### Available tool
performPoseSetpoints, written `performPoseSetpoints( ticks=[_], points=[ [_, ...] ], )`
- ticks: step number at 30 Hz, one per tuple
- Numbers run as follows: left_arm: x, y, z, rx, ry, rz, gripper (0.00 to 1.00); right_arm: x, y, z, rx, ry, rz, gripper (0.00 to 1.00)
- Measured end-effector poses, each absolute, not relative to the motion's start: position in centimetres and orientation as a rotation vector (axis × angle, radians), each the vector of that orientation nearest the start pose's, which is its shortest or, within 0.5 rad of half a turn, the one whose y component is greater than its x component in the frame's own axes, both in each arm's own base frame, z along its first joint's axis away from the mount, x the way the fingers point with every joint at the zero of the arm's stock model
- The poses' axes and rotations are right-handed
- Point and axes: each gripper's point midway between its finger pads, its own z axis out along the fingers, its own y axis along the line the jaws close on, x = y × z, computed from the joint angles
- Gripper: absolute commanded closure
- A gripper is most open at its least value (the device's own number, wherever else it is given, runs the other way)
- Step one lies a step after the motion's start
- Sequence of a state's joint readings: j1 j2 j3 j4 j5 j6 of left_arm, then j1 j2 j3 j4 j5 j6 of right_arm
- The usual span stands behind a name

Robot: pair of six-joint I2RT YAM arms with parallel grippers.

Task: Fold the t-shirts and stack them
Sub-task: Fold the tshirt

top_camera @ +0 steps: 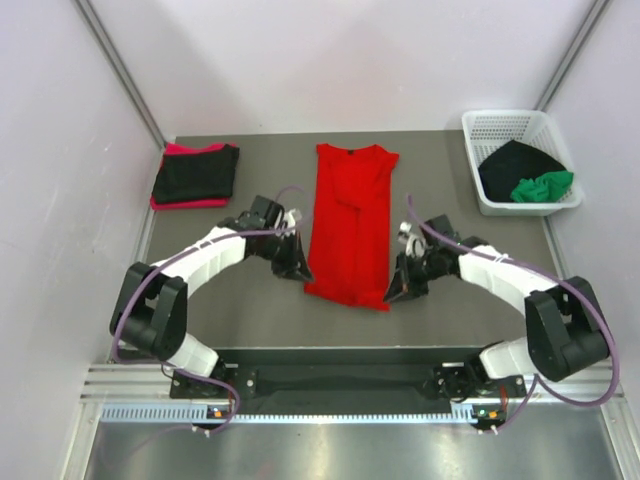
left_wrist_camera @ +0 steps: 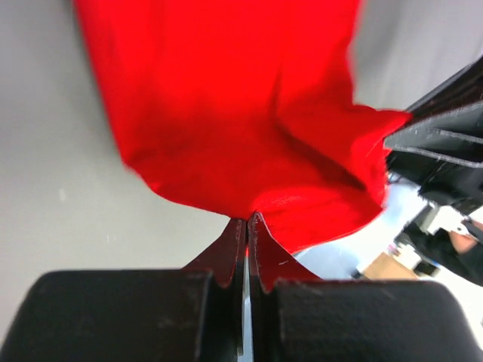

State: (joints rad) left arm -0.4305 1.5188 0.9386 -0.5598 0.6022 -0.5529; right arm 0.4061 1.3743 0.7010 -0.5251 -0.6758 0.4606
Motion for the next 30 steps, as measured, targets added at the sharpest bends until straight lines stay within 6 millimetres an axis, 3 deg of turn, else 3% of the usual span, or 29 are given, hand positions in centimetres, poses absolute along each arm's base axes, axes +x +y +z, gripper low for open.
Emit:
performPoseSetpoints(
  ticks=[4, 8, 15, 30],
  points=[
    [26.1, -23.9, 11.8, 0.081, 2.742, -1.061, 1.00, 21.8, 20.0, 9.7, -0.069, 2.729, 1.137, 1.00],
    [29.5, -24.1, 12.2, 0.094, 2.706, -1.019, 1.00, 25.8, 20.2, 11.6, -0.068, 2.642, 1.133, 1.00],
    [35.4, -24.1, 11.1, 0.105, 2.677, -0.932, 1.00, 30.4, 20.3, 11.2, -0.064, 2.614, 1.116, 1.00],
    [38.8, -23.6, 8.2, 0.128, 2.696, -0.871, 1.00, 34.7, 19.8, 9.1, -0.075, 2.613, 1.073, 1.00]
  ],
)
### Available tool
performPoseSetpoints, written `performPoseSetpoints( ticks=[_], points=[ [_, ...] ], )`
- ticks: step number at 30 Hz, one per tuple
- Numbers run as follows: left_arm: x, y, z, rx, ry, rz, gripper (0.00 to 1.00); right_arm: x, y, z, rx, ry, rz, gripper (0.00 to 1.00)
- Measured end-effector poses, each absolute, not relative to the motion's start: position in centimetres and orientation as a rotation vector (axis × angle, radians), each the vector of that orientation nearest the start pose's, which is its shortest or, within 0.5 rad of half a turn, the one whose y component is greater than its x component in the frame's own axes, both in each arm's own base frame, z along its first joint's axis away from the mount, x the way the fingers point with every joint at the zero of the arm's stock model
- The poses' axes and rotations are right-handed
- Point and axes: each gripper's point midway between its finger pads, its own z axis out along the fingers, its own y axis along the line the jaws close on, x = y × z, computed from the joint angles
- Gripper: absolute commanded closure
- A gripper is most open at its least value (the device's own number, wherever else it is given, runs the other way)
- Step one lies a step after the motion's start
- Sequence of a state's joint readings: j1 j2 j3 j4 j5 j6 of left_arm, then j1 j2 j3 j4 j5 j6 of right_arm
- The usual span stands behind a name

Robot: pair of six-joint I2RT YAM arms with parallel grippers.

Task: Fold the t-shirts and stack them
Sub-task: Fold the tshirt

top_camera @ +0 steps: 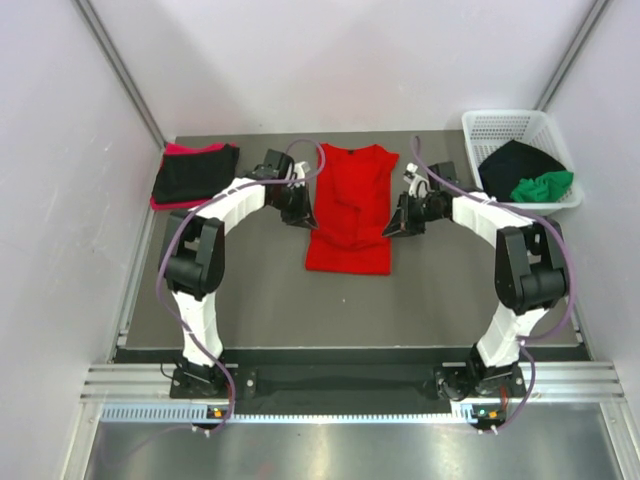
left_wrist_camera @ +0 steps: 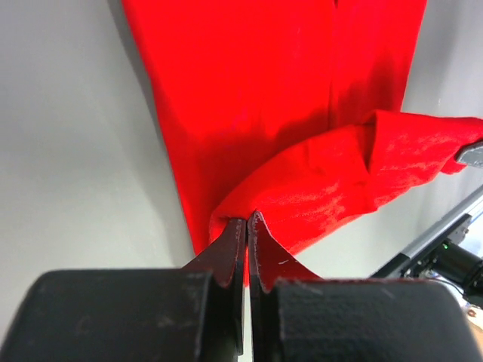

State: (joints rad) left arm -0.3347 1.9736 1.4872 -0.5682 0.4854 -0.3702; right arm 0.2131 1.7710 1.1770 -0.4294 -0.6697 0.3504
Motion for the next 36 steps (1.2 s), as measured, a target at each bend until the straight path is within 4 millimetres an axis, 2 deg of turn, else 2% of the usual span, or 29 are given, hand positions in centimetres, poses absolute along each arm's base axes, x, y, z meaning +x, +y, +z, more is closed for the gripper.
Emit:
performPoseSetpoints(
  ticks=[6, 7, 8, 9, 11, 12, 15, 18, 21, 23, 25, 28, 31, 33, 36],
  points=[
    [41.0, -24.2, 8.3, 0.151, 2.663, -0.866, 1.00, 36.3, 19.9, 9.1, -0.100, 2.594, 1.047, 1.00],
    [41.3, -24.3, 8.2, 0.154, 2.658, -0.865, 1.00, 36.6, 19.9, 9.1, -0.103, 2.591, 1.041, 0.97],
    [41.7, -24.4, 8.3, 0.155, 2.651, -0.864, 0.92, 36.9, 19.9, 9.0, -0.109, 2.588, 1.034, 0.93],
    [41.9, -24.4, 8.2, 0.156, 2.649, -0.861, 0.82, 37.2, 19.9, 8.9, -0.114, 2.587, 1.025, 0.79],
    [42.6, -24.2, 8.0, 0.158, 2.641, -0.830, 0.66, 37.7, 19.7, 8.6, -0.120, 2.586, 1.004, 0.64],
    [42.9, -24.0, 8.0, 0.156, 2.638, -0.807, 0.58, 38.1, 19.5, 8.5, -0.125, 2.581, 0.995, 0.52],
    [43.9, -23.0, 8.4, 0.142, 2.618, -0.736, 0.52, 38.6, 18.4, 8.9, -0.123, 2.567, 0.967, 0.41],
    [44.0, -21.6, 9.7, 0.112, 2.599, -0.718, 0.52, 37.8, 16.7, 9.6, -0.085, 2.562, 0.964, 0.42],
    [41.7, -20.3, 10.9, 0.083, 2.607, -0.774, 0.48, 34.1, 15.7, 9.5, -0.032, 2.585, 1.015, 0.42],
    [39.4, -19.7, 10.8, 0.060, 2.634, -0.840, 0.39, 30.9, 15.8, 8.2, 0.006, 2.638, 1.068, 0.42],
    [37.0, -19.8, 9.6, 0.031, 2.688, -0.914, 0.30, 27.9, 16.2, 6.4, 0.055, 2.717, 1.117, 0.41],
    [33.2, -20.2, 6.9, -0.032, 2.805, -1.010, 0.29, 24.9, 16.5, 4.5, 0.124, 2.818, 1.156, 0.41],
    [30.5, -20.5, 5.1, -0.103, 2.898, -1.085, 0.28, 24.7, 17.3, 4.4, 0.131, 2.826, 1.190, 0.41],
    [30.0, -20.8, 4.9, -0.138, 2.916, -1.125, 0.30, 25.0, 17.7, 4.4, 0.136, 2.818, 1.204, 0.41],
    [30.4, -21.4, 5.1, -0.162, 2.896, -1.180, 0.31, 25.9, 18.1, 4.3, 0.152, 2.806, 1.217, 0.42]
  ],
)
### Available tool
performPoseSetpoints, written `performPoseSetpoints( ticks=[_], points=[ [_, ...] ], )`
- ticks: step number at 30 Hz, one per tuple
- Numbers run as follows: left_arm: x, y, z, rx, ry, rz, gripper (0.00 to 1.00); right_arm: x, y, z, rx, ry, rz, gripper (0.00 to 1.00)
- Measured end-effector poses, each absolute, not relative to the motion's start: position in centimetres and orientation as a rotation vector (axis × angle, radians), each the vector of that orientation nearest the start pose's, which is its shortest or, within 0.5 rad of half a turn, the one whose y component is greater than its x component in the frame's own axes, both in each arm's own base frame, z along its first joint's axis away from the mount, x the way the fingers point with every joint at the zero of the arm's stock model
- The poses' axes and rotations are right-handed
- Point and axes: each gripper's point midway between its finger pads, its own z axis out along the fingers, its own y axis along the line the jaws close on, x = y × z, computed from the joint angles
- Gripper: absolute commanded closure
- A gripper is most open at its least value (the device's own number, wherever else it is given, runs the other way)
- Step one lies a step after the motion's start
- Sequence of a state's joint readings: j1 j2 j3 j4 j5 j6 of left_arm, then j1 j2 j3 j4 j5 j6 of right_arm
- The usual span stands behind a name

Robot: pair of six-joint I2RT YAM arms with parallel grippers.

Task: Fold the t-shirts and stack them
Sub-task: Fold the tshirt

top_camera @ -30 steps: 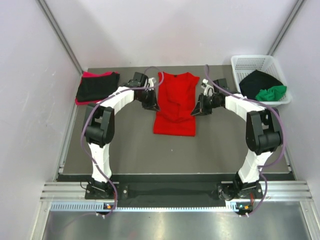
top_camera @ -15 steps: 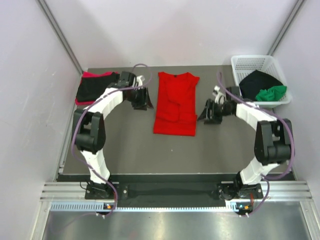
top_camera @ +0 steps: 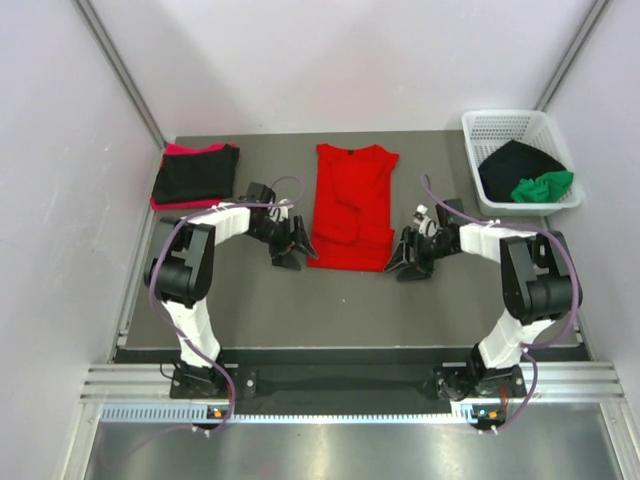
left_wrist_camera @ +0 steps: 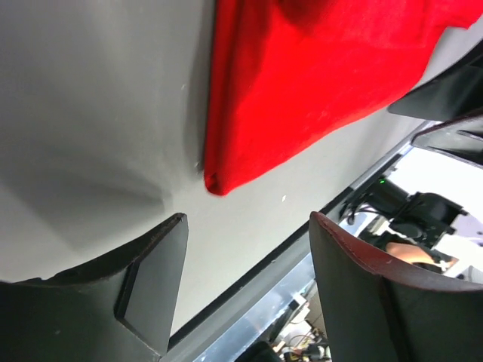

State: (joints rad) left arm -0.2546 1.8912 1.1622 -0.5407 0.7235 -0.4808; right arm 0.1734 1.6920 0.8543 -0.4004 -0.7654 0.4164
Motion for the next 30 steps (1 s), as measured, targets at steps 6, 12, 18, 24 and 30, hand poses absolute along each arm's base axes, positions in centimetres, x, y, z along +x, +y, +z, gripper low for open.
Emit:
performPoseSetpoints(
  ticks=[6, 12, 18, 24, 30],
  points=[
    [30.7, -21.9, 4.1, -0.203, 2.905, -1.230, 0.34, 26.4, 18.7, 3.9, 0.175, 2.803, 1.228, 0.43],
    [30.8, -22.2, 3.9, -0.227, 2.913, -1.258, 0.41, 26.5, 19.3, 3.4, 0.196, 2.811, 1.241, 0.44],
    [30.8, -22.4, 3.5, -0.236, 2.924, -1.287, 0.47, 27.1, 19.7, 3.3, 0.229, 2.817, 1.266, 0.48],
    [30.8, -22.6, 3.4, -0.238, 2.927, -1.298, 0.51, 28.6, 20.0, 3.3, 0.223, 2.800, 1.264, 0.52],
    [30.8, -22.5, 2.9, -0.252, 2.938, -1.290, 0.93, 29.0, 20.0, 3.1, 0.219, 2.796, 1.251, 0.70]
  ],
)
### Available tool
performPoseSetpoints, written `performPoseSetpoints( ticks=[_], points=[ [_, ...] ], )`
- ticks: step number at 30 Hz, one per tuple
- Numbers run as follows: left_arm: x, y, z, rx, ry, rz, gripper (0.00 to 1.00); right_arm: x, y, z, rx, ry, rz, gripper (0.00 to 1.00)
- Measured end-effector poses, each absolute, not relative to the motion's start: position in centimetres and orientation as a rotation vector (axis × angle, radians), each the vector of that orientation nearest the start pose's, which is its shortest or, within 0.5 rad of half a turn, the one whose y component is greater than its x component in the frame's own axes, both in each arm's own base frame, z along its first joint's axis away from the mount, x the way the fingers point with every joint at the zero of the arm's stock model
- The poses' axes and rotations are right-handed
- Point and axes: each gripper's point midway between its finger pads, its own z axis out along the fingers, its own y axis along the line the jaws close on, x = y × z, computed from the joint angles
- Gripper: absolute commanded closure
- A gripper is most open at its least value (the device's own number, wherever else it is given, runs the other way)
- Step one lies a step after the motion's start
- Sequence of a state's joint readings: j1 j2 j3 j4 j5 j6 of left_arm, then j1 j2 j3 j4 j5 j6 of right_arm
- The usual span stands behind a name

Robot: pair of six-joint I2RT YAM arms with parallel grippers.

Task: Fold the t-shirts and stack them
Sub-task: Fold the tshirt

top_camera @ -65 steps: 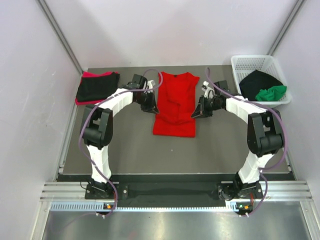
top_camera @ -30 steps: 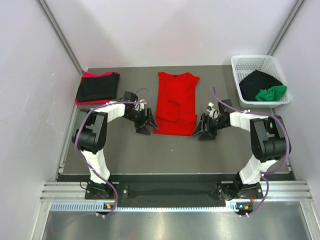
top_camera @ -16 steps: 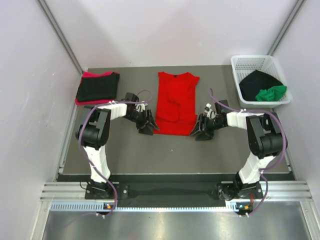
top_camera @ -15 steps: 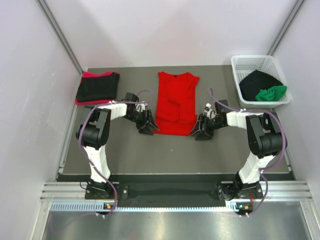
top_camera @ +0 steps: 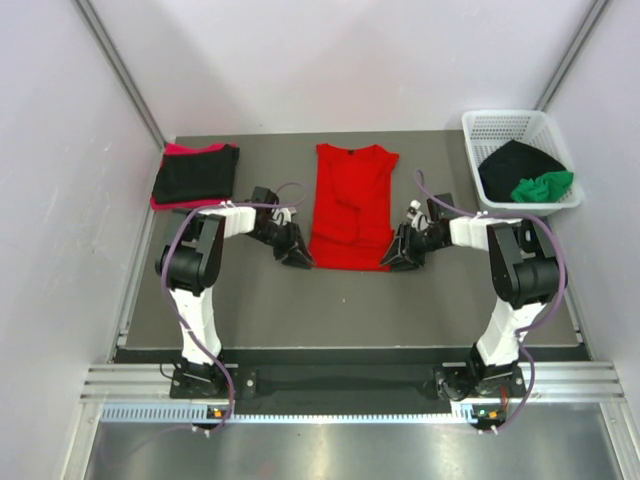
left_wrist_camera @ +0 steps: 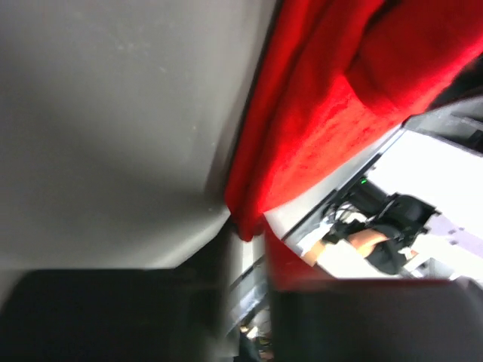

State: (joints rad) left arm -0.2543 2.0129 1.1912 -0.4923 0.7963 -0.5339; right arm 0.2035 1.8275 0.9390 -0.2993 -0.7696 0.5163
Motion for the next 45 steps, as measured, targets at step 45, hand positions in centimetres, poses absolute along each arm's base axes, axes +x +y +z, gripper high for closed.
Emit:
performPoseSetpoints(
  ticks=[45],
  points=[
    [30.1, -23.1, 14.1, -0.049, 2.653, -1.370, 1.00, 30.8, 16.9, 13.2, -0.015, 2.532, 1.187, 0.99]
  ],
)
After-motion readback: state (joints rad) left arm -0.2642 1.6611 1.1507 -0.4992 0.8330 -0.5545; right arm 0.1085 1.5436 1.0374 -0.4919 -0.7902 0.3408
